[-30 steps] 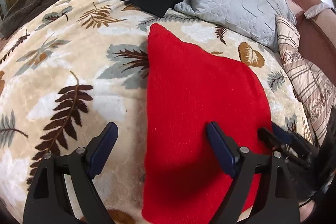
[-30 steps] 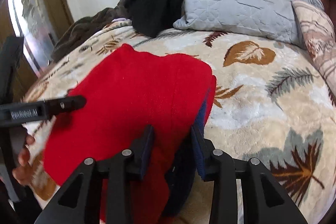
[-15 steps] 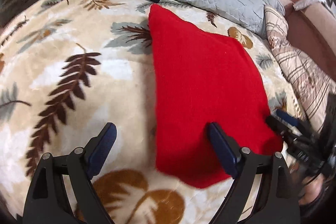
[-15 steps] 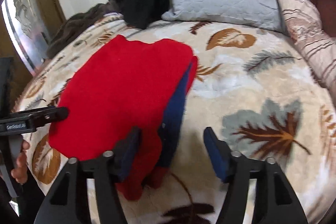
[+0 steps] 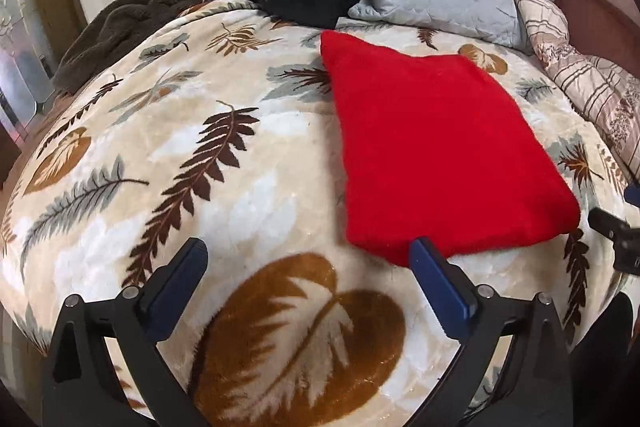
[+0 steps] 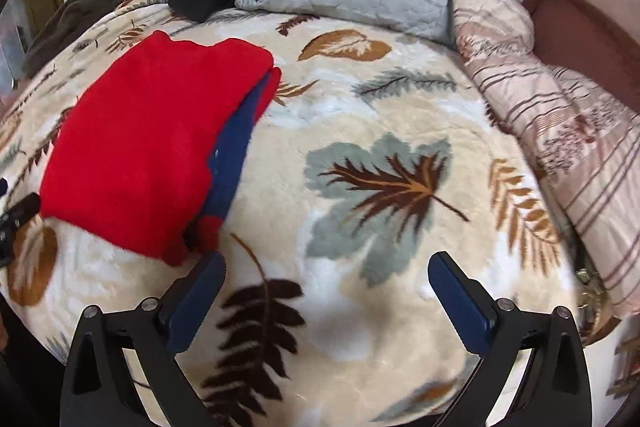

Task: Fold small clothes

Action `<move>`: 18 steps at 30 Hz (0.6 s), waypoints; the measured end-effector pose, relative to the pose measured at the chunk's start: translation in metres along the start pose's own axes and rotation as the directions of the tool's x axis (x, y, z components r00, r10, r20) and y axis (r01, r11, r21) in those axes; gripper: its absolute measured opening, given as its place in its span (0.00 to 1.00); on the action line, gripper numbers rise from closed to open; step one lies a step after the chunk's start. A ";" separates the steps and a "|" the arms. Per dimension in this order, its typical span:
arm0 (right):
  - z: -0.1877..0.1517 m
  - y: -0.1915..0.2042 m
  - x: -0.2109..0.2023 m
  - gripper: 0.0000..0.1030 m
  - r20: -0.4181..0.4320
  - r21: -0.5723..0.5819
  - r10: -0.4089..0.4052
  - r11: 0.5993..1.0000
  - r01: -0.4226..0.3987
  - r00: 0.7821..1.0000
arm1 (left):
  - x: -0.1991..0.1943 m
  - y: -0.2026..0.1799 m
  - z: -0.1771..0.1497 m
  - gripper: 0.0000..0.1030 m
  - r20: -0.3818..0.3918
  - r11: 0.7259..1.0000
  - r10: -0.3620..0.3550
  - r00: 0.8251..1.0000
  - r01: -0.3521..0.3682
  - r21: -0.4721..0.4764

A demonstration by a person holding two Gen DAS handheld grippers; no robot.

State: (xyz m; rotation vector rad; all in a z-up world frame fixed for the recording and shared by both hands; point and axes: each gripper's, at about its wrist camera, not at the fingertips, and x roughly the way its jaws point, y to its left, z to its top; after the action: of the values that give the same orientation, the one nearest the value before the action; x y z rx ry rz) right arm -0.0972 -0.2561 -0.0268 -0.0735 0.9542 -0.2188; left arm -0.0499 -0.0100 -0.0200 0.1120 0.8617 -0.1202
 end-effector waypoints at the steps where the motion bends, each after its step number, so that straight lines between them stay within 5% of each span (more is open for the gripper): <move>1: -0.002 0.000 -0.003 0.99 0.012 -0.007 -0.010 1.000 0.010 1.000 | -0.003 0.000 -0.003 0.99 0.019 1.000 -0.003 1.000 0.003 -0.010; 7: -0.010 0.000 -0.018 0.99 0.078 -0.008 -0.020 1.000 0.021 0.997 | -0.009 -0.016 -0.012 0.99 -0.019 0.998 -0.038 0.999 0.039 0.048; 18: -0.016 0.000 -0.023 0.99 0.078 0.011 -0.011 1.000 0.010 0.997 | -0.025 -0.043 -0.029 0.98 -0.022 0.989 -0.080 0.997 0.082 0.125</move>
State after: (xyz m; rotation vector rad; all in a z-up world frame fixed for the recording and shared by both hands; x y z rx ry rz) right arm -0.1234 -0.2509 -0.0175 -0.0767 0.8748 -0.2293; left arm -0.0940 -0.0467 -0.0216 0.1961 0.8759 -0.2499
